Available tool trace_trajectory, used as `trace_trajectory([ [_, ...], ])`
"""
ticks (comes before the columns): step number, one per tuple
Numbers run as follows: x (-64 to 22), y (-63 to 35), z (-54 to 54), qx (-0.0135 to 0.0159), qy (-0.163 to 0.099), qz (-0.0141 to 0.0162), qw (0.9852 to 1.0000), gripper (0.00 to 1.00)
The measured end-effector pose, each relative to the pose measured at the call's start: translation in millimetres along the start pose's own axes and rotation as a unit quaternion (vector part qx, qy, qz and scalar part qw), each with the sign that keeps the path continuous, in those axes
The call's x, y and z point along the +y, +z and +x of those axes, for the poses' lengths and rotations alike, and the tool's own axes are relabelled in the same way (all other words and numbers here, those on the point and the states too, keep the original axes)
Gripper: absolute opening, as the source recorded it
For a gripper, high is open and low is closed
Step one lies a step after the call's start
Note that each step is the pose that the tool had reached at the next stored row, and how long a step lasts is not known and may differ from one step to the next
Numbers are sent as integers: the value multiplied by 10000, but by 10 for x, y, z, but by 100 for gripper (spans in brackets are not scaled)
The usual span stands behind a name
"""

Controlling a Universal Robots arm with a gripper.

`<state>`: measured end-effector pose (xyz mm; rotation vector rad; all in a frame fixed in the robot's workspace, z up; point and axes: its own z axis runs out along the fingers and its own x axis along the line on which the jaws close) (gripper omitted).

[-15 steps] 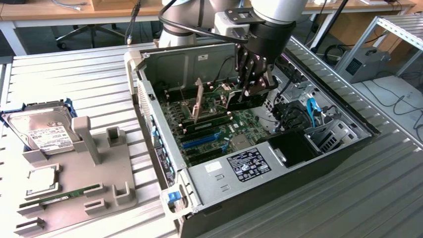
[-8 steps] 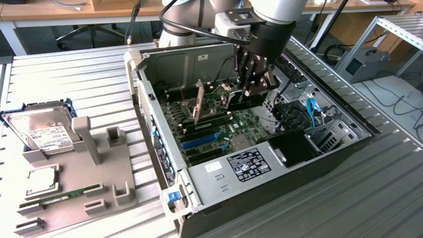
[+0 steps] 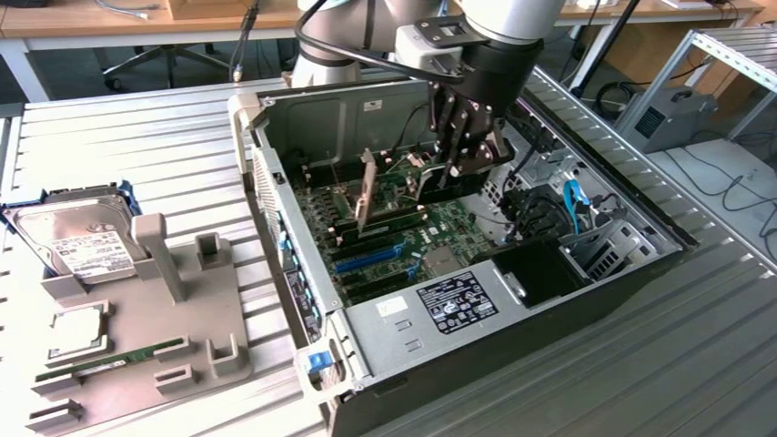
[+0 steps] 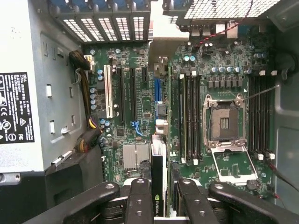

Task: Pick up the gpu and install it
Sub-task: 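Insert the gpu into the slot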

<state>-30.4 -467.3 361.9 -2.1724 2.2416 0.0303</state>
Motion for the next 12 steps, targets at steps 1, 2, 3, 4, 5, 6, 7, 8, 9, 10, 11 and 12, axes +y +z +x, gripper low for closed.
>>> trace_trajectory([
  [1,0,0,0,0,-41,-1,10000,26],
  [2,0,0,0,0,-68,-2,10000,26],
  [3,0,0,0,0,-94,-3,10000,26],
  [4,0,0,0,0,-127,-4,9999,26],
  [5,0,0,0,0,-151,-4,9999,26],
  [6,0,0,0,0,-180,-5,9998,26],
  [7,0,0,0,0,-202,-6,9998,26],
  [8,0,0,0,0,-225,-6,9997,26],
  [9,0,0,0,0,-247,-7,9997,26],
  [10,0,0,0,0,-268,-7,9996,26],
  [11,0,0,0,0,-288,-8,9996,26],
  [12,0,0,0,0,-305,-9,9995,26],
])
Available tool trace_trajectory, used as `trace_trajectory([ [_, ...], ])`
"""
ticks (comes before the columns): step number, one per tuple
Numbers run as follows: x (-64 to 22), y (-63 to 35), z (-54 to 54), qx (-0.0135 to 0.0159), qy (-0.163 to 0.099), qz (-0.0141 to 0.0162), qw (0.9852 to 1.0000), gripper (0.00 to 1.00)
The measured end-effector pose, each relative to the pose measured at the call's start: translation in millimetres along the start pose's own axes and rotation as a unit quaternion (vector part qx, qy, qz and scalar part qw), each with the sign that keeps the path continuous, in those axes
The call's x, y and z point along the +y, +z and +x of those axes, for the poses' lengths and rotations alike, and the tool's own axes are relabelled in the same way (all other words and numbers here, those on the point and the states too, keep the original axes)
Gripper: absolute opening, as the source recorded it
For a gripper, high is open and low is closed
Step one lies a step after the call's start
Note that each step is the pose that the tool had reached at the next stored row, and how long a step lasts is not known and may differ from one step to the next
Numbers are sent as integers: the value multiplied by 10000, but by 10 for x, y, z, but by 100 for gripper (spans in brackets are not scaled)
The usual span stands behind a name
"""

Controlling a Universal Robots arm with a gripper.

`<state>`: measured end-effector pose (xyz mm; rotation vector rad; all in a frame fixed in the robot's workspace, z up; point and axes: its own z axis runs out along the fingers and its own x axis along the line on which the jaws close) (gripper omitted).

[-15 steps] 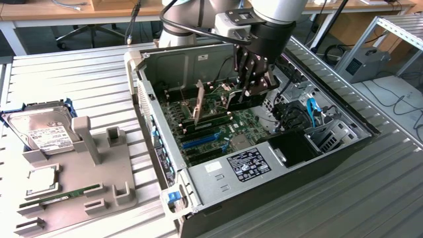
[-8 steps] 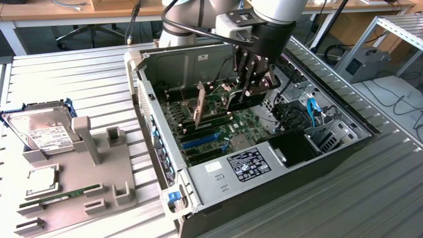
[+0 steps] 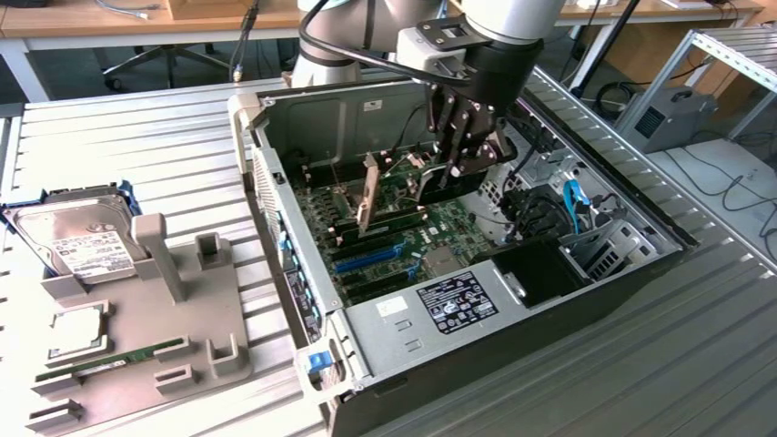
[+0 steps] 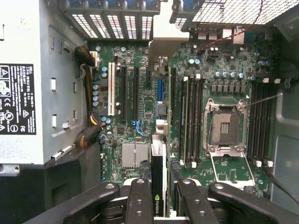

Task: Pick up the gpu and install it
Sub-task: 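Insert the gpu into the slot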

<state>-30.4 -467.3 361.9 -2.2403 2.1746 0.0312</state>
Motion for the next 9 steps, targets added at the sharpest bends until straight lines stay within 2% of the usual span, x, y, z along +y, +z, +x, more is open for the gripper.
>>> trace_trajectory([
  [9,0,16,1,0,0,0,10000,26],
])
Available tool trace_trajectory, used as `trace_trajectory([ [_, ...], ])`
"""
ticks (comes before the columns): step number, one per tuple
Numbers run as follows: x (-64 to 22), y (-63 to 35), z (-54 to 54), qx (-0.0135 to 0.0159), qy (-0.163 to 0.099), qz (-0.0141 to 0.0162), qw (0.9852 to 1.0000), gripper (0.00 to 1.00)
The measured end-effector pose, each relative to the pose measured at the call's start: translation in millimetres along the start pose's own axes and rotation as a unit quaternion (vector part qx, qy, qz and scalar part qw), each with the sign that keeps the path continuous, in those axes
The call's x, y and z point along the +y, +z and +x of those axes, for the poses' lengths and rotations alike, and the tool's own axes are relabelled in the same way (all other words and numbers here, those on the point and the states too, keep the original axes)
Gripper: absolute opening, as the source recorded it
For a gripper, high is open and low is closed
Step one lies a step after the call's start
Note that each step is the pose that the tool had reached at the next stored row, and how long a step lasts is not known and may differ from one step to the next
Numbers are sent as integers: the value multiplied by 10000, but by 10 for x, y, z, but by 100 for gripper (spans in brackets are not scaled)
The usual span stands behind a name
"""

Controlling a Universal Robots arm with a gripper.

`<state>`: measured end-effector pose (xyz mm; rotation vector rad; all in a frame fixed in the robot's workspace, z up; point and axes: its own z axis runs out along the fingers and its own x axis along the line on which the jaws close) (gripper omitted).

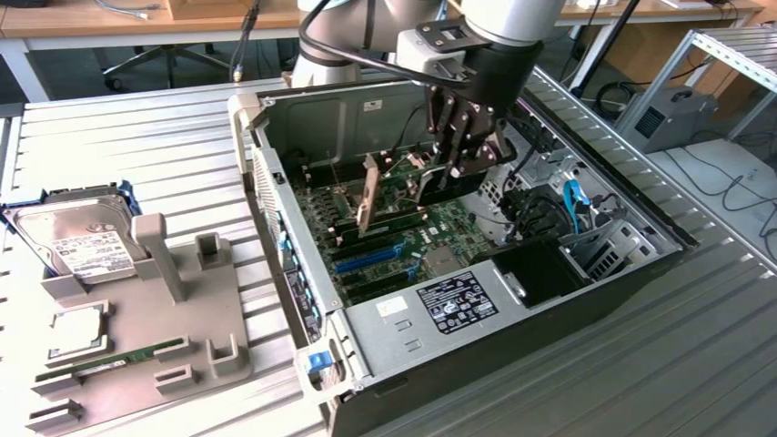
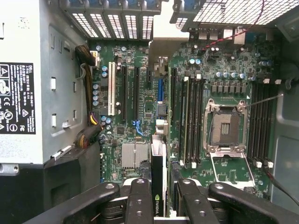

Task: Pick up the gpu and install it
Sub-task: 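Insert the gpu into the slot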

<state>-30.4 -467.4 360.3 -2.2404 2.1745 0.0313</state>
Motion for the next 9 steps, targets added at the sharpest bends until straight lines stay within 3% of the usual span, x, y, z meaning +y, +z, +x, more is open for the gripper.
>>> trace_trajectory([
  [9,4,28,8,0,0,0,10000,26],
])
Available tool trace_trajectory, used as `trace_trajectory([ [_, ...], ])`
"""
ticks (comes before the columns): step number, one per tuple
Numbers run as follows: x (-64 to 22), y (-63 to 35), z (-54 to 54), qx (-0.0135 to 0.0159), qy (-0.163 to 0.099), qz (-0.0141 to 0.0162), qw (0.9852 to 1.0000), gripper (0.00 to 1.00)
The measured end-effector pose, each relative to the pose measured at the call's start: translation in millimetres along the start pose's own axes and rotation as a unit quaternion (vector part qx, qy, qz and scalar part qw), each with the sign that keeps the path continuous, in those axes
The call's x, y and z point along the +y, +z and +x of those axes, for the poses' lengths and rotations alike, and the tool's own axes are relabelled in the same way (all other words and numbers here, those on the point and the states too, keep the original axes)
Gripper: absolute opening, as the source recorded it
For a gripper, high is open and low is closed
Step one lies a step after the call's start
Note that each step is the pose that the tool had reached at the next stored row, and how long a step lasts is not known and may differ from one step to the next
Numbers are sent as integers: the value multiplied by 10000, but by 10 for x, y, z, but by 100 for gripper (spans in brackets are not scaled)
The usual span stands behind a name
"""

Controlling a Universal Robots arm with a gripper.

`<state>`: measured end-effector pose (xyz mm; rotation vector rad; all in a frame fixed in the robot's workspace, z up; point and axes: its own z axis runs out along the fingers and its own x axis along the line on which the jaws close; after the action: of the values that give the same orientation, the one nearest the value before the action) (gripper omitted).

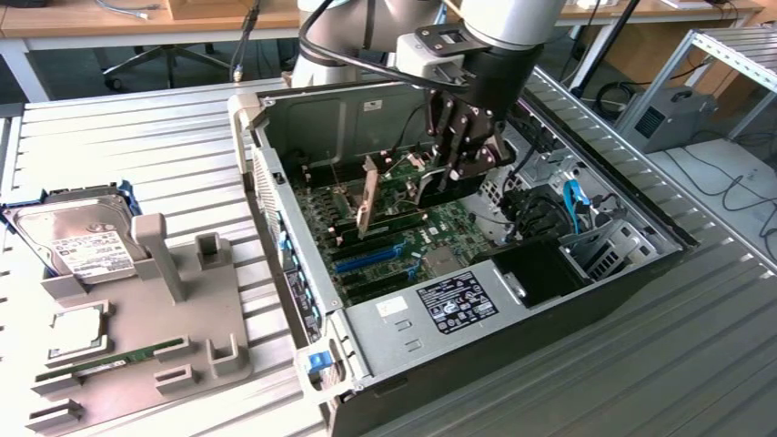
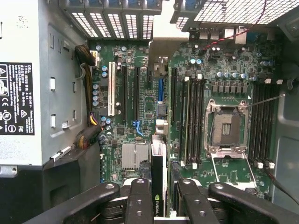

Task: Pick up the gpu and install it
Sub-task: 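Insert the gpu into the slot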

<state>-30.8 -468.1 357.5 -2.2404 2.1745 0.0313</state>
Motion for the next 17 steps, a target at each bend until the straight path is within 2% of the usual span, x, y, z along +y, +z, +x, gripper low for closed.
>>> trace_trajectory([
  [17,6,39,37,-1,0,0,10000,26],
])
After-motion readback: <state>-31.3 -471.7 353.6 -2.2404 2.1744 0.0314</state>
